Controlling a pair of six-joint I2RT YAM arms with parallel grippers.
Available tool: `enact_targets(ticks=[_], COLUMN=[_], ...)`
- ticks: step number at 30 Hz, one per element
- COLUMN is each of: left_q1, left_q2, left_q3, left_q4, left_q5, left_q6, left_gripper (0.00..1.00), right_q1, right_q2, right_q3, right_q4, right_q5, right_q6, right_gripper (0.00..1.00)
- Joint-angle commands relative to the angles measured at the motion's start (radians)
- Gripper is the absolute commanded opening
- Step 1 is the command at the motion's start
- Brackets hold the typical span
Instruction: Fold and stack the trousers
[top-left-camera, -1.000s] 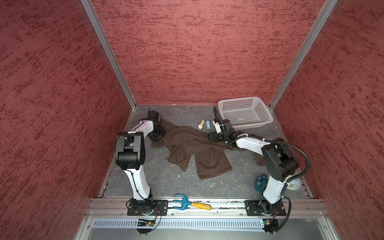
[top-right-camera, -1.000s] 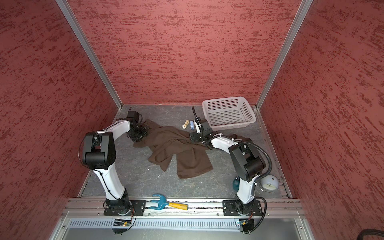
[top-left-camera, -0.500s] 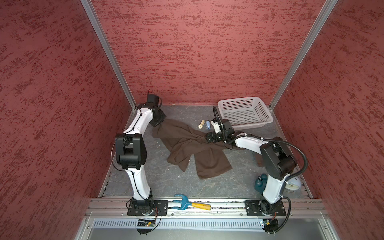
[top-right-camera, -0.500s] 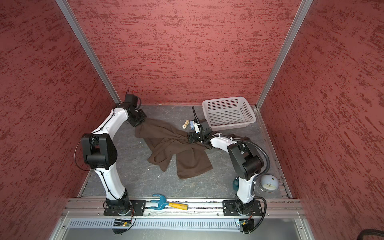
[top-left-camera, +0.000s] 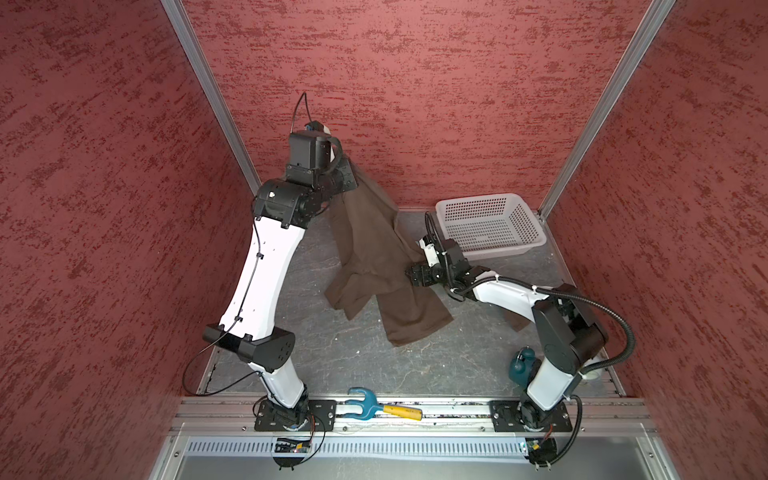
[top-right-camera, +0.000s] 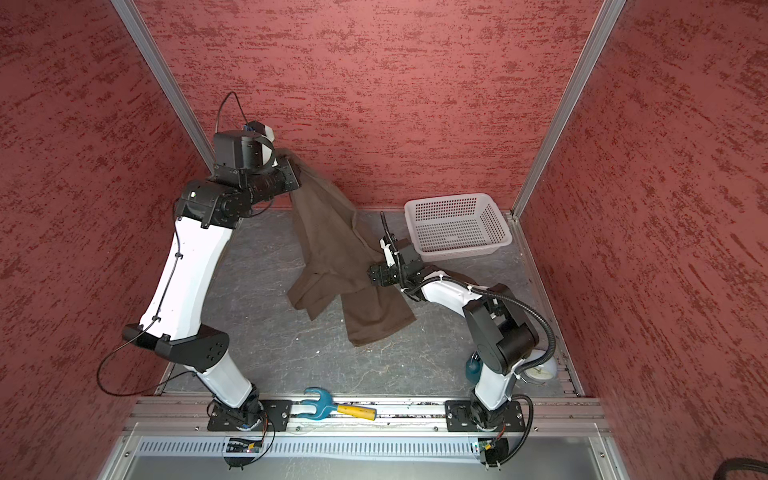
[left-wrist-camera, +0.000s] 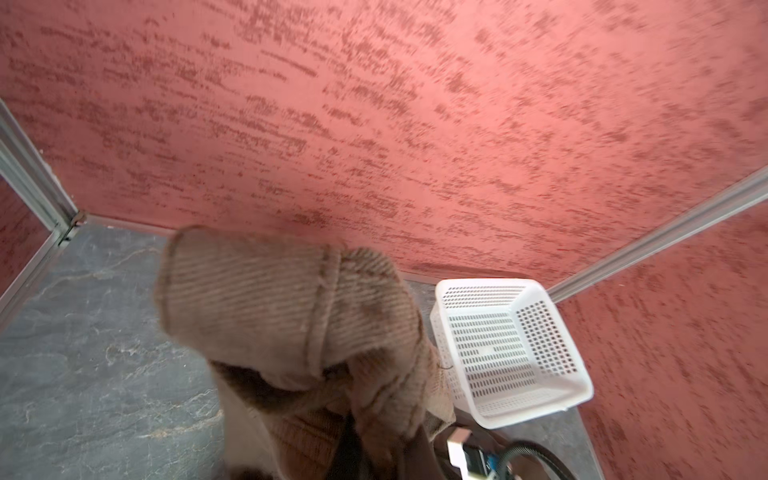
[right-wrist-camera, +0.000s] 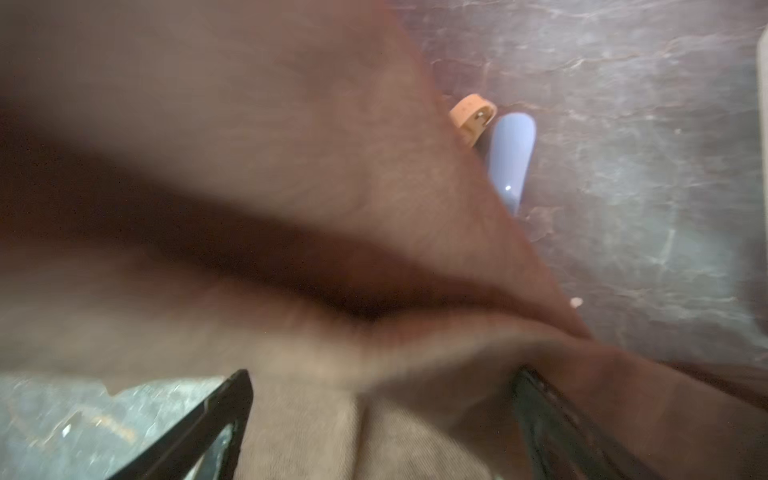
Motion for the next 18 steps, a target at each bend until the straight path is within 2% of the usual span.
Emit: enact_targets(ticks=[1,4,5,6,7,8,9,10,14,17,18], left_q1=[0.005,-0.001,-0.001,-0.001,-0.001,0.002,0.008,0.016,0.029,0.013,0.009], left_q2=[-0.023,-0.055,-0.071,-0.085,-0.101,-0.121,-0.139,-0.144,-0.117,-0.045,-0.013], left_q3=[-0.012,-0.031,-0.043,-0.059,-0.084,-0.125,-0.164,-0.183,-0.167,-0.015,0.060], left_q4=[0.034,0.010,0.009,0.010,0.023,0.052,0.085,0.105,0.196,0.188,0.164], left_q5=[0.087,0.107,0.108,0.099,0.087,0.069,0.046,0.041,0.126,0.140,0.139], left_q6=[0.037,0.046,0.053,0.063,0.076,0.088,0.090,0.081,0.030,0.036,0.040], left_gripper=[0.00,0.00,0.00,0.00,0.00,0.00,0.00,0.00,0.00,0.00,0.00], right_q1=[0.002,0.001,0.001,0.002,0.002,0.001,0.002,0.000,-0.009,-0.020,-0.022], right_q2=[0.016,0.053,0.064,0.069,0.068,0.059,0.044,0.024,-0.132,-0.299,-0.373], right_q3=[0.087,0.152,0.174,0.194,0.206,0.208,0.205,0.202,0.199,0.192,0.213], right_q4=[0.045,0.045,0.036,0.025,0.018,0.020,0.021,0.019,-0.043,-0.056,-0.089], right_q5=[0.072,0.104,0.105,0.097,0.095,0.107,0.143,0.183,0.397,0.566,0.570], right_q6=[0.004,-0.015,-0.018,-0.031,-0.044,-0.053,-0.061,-0.069,-0.160,-0.248,-0.279], right_gripper=[0.99,0.97,0.89,0.69,0.42,0.20,0.06,0.00,0.00,0.00,0.00])
